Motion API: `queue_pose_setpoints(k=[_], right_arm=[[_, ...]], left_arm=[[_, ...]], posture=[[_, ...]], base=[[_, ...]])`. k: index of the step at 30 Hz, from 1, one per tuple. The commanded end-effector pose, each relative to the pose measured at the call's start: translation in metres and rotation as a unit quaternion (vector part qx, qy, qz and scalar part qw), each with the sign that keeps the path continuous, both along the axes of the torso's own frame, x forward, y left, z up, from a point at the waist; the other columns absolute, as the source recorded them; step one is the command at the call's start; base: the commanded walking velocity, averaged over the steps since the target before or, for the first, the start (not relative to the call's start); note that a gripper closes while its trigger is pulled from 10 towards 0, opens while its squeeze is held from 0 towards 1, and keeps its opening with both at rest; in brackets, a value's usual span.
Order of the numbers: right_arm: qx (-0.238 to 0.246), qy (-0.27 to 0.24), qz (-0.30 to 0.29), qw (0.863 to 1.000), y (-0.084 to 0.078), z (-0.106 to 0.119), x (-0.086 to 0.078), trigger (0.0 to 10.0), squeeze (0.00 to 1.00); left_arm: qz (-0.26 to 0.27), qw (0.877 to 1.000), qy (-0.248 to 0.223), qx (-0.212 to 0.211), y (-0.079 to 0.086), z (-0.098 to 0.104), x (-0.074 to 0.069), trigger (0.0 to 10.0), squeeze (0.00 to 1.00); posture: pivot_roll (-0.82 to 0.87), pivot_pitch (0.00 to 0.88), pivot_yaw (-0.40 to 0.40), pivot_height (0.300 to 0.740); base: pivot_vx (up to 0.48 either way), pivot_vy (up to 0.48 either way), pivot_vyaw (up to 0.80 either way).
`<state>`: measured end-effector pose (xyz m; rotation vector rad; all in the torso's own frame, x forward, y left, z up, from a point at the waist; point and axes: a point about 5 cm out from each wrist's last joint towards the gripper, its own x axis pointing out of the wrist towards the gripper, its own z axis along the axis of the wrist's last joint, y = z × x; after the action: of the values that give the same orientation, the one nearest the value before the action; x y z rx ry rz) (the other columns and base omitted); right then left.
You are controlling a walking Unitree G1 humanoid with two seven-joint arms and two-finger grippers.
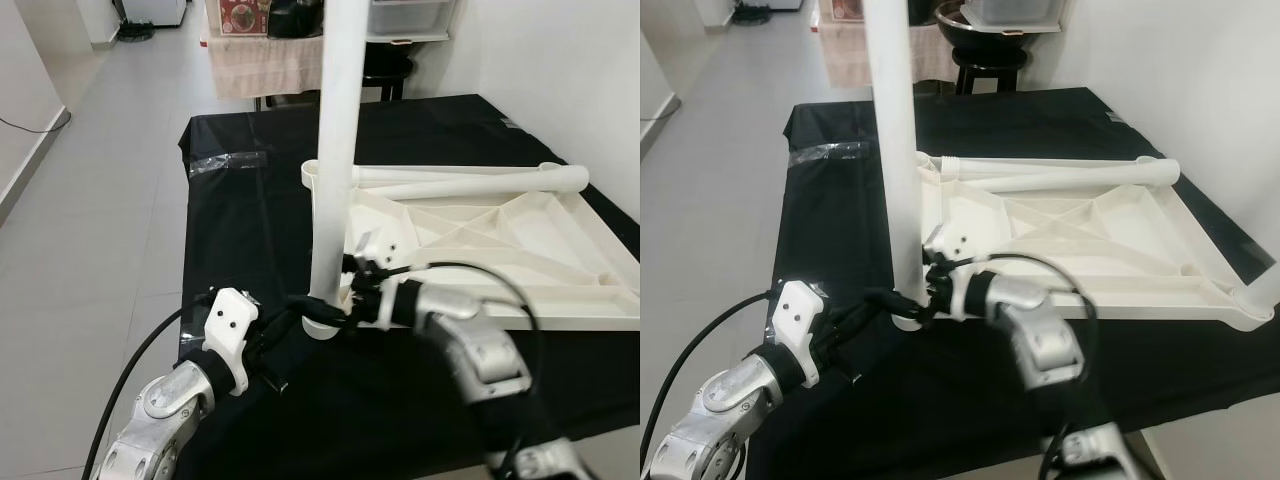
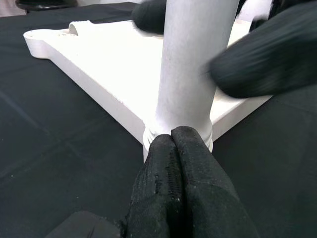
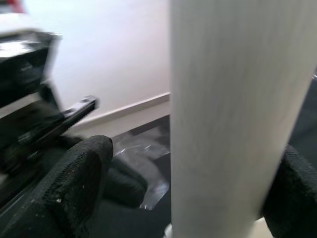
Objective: Building children table
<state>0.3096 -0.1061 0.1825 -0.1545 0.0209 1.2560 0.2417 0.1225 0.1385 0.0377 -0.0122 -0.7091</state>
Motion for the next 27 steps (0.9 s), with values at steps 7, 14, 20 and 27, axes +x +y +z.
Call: queue_pose_setpoints(k=[7,14,20,27], right_arm=[[-0.048,0.032,0.127,0.99,-0.007,0.009,0.014,10.0,0.0],[-0.049,0.047,0.143,0.987,-0.01,0.014,0.024,0.0,0.0],[-0.04,0.054,0.168,0.984,-0.015,0.016,0.023,0.0,0.0],[-0.039,0.043,0.121,0.991,-0.019,0.002,0.014,0.0,0.0]], left_arm=[[0.001,1.0,0.011,0.003,0.001,-0.004,0.0,10.0,0.0],[-0.002,1.0,0.012,0.002,0.0,-0.004,-0.001,10.0,0.0],[0.001,1.0,0.013,-0.001,0.0,-0.003,-0.002,10.0,0.0],[-0.001,1.0,0.013,-0.003,0.0,-0.003,-0.002,10.0,0.0]], posture=[[0.0,0.067,-0.037,0.74],[0.0,0.074,-0.041,0.74],[0.0,0.085,-0.043,0.74],[-0.01,0.087,-0.043,0.74]], base=[[0.0,0.0,0.0],[0.0,0.0,0.0],[0.0,0.0,0.0],[0.0,0.0,0.0]])
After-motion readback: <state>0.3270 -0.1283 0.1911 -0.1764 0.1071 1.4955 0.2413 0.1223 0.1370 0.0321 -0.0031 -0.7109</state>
